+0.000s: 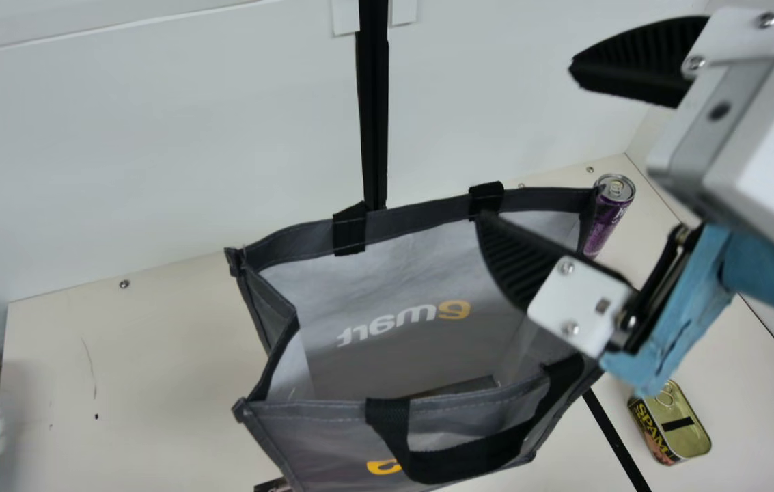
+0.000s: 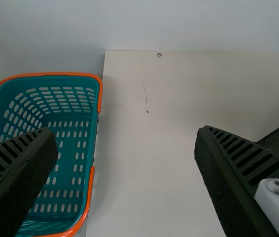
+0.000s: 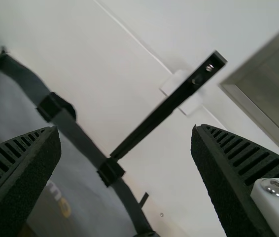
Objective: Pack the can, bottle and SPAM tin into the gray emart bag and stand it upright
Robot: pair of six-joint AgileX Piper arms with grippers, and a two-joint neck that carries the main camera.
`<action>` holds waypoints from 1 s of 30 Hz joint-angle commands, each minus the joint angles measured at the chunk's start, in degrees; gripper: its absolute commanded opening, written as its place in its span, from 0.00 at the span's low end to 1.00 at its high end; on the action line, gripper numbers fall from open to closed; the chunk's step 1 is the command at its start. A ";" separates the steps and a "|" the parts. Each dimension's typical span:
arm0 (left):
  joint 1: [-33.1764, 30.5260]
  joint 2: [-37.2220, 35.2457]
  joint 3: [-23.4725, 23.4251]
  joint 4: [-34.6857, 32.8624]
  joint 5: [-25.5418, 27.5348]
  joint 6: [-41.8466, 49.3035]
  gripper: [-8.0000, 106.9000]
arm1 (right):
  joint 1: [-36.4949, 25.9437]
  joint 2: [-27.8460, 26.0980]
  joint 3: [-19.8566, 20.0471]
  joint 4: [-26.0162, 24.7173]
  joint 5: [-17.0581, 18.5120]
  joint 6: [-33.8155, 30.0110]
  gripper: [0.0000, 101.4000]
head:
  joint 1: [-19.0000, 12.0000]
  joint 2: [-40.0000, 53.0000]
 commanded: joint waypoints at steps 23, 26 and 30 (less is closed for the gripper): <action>0.00 0.00 0.00 0.00 0.00 0.00 0.85 | -36.75 8.30 -0.52 15.53 -0.04 -6.40 0.94 | -1.30 -0.14; 0.00 0.00 0.00 0.00 0.00 0.00 0.85 | -38.31 8.76 0.25 15.01 -0.04 -5.93 0.94 | -1.30 -0.14; 0.00 0.00 0.00 0.00 0.00 0.00 0.85 | -39.67 9.05 1.67 13.56 -0.04 -5.07 0.94 | -1.30 -0.14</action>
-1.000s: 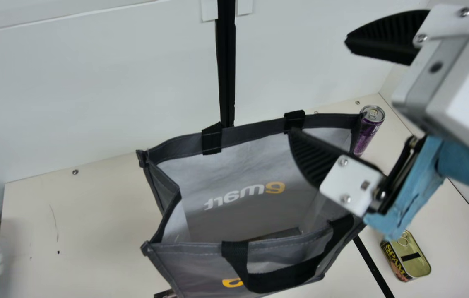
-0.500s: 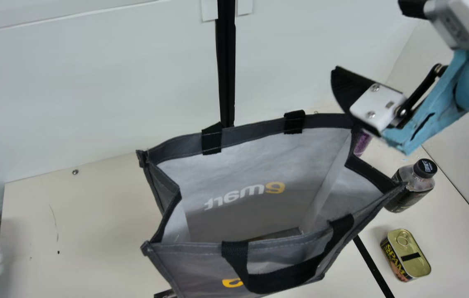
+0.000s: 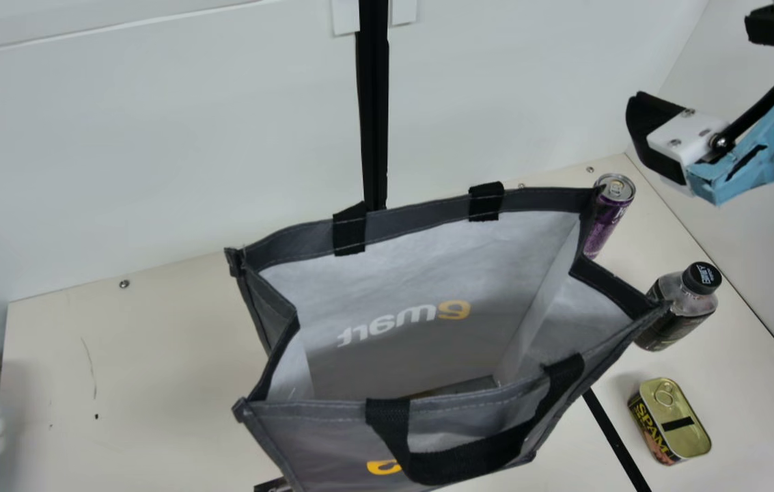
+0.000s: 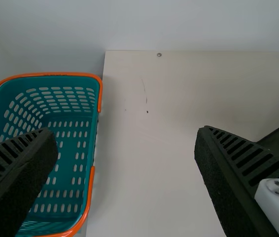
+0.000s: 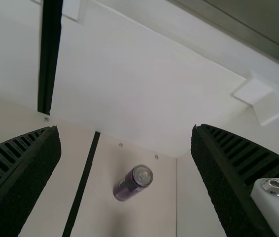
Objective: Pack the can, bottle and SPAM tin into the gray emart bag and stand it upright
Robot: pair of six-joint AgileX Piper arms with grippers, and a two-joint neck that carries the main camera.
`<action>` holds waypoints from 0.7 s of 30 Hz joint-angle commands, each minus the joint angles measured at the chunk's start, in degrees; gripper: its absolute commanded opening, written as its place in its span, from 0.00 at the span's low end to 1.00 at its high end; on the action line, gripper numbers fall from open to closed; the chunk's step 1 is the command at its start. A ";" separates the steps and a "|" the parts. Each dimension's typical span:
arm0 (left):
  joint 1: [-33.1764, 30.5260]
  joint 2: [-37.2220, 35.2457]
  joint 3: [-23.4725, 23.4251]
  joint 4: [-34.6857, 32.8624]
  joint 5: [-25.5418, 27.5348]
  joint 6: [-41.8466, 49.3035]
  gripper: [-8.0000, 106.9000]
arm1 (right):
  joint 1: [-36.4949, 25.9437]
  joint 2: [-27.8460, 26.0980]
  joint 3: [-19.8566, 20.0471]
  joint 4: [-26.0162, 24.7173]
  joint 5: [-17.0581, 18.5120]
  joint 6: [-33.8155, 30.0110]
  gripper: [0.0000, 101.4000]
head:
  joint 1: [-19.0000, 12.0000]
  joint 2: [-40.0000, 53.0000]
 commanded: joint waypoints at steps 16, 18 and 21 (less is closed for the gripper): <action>0.00 0.00 0.00 0.00 0.00 0.00 0.85 | -1.37 -0.88 10.51 -7.43 0.01 3.07 0.94 | -1.30 -0.14; 0.00 0.00 0.00 0.00 0.00 0.00 0.85 | -1.02 -1.09 12.46 -7.86 0.01 3.65 0.94 | -1.30 -0.14; 0.00 0.00 0.00 0.00 0.00 0.00 0.85 | -0.63 -1.42 15.34 -8.23 0.01 4.35 0.94 | -1.30 -0.14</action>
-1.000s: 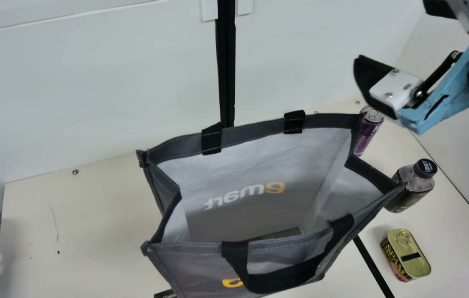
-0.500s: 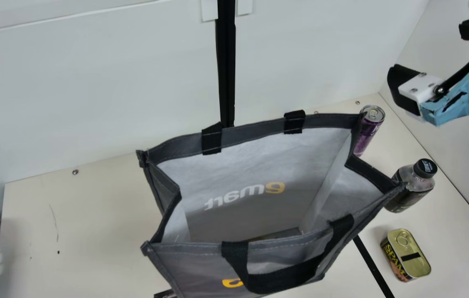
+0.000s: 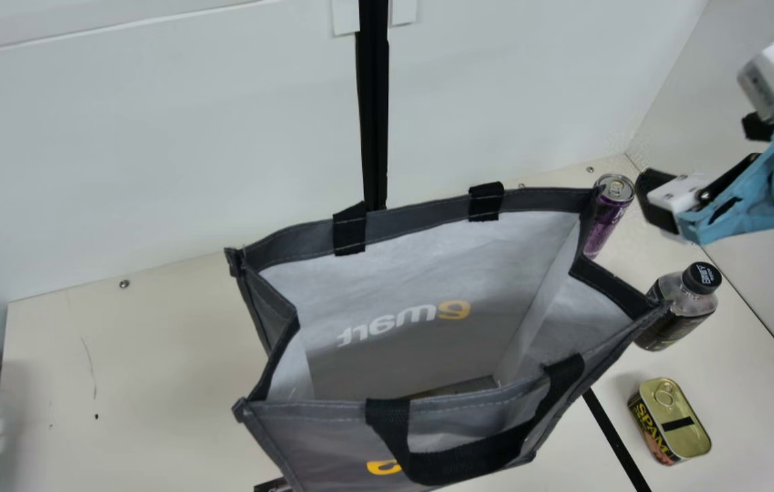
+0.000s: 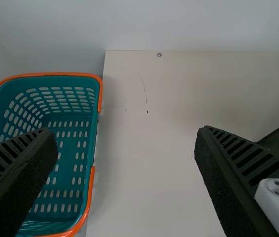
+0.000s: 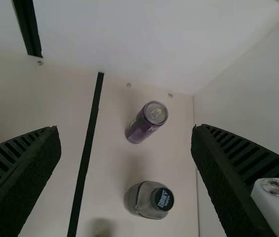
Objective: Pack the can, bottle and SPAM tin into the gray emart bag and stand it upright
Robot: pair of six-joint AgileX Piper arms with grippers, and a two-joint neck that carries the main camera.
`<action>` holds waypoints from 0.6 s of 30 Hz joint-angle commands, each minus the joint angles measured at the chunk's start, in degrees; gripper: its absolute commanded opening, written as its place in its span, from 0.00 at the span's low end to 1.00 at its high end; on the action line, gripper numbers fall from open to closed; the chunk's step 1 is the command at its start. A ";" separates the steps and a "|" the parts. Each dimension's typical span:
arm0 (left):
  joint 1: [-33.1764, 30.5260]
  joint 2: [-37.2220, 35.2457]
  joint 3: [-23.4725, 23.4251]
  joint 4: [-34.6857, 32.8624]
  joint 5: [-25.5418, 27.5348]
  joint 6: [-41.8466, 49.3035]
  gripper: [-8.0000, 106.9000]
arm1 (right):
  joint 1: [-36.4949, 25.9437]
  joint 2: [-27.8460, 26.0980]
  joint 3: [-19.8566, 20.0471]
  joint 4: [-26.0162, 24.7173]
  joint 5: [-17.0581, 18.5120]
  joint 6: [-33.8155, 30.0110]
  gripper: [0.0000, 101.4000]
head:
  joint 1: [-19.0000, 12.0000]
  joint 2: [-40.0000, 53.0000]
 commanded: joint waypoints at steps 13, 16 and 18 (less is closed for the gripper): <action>0.00 0.00 0.00 0.00 0.00 0.00 0.85 | -0.23 -1.27 9.05 -1.59 0.00 0.34 0.94 | -1.30 -0.05; 0.00 0.00 0.00 0.00 0.00 0.00 0.85 | -0.83 -1.37 9.82 -1.71 0.00 0.10 0.94 | -1.30 -0.05; 0.00 0.00 0.00 0.00 0.00 0.00 0.85 | -1.23 -1.44 10.23 -1.74 0.00 -0.04 0.94 | -1.30 -0.05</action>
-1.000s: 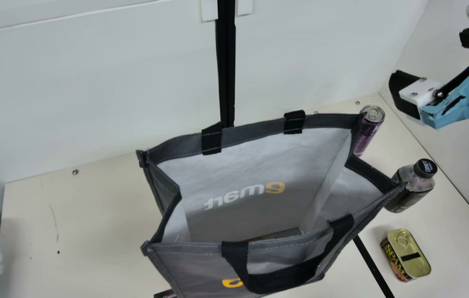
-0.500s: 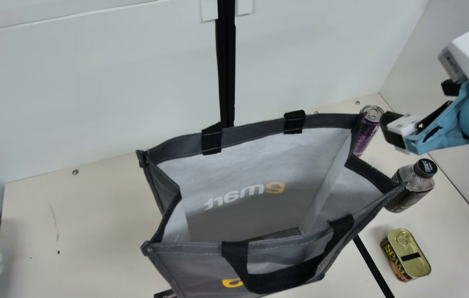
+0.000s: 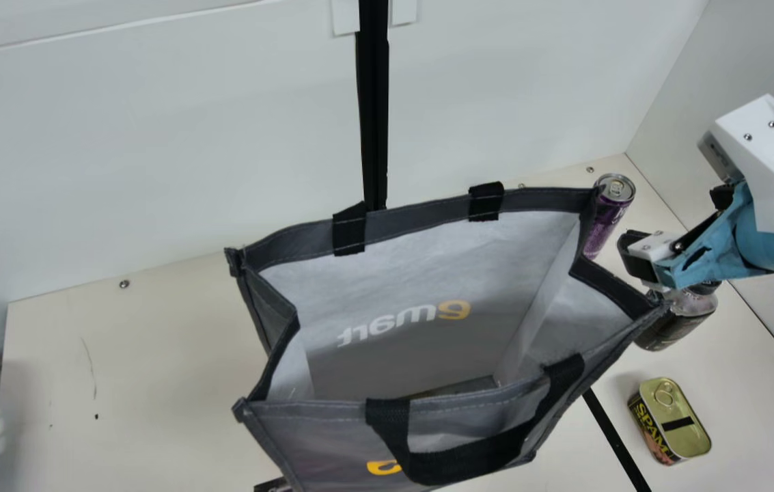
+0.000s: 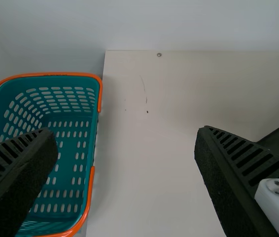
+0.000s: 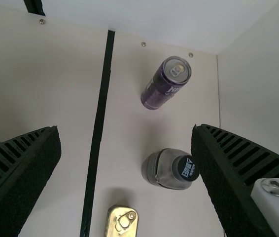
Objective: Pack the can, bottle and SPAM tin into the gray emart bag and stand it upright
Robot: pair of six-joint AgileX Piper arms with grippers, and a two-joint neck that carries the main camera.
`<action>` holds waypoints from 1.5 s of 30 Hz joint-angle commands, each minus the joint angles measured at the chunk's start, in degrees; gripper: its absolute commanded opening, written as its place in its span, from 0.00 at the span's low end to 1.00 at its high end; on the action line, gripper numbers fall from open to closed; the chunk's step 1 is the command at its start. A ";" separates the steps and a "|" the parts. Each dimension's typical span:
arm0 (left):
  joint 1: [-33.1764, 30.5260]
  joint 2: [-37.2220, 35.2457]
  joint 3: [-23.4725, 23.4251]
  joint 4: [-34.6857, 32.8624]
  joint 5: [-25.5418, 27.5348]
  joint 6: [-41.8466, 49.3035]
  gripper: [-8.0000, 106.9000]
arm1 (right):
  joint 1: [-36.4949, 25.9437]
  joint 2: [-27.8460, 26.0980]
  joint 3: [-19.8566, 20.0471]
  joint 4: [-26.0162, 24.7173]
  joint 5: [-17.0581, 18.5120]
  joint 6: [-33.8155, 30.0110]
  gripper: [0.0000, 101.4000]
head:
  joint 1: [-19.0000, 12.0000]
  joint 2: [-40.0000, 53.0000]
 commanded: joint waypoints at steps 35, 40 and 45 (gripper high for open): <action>-1.05 1.00 -0.51 0.43 -0.91 0.44 0.85 | -0.65 -0.07 0.26 -0.03 0.12 -0.30 0.94 | -1.30 -0.14; -3.00 3.00 -2.00 1.02 -2.07 0.81 0.85 | -0.65 -0.07 0.26 -0.03 0.12 -0.30 0.94 | -1.30 -0.14; -5.06 5.45 -4.36 1.60 -2.84 0.66 0.85 | -0.65 -0.07 0.26 -0.03 0.12 -0.30 0.94 | -1.30 -0.14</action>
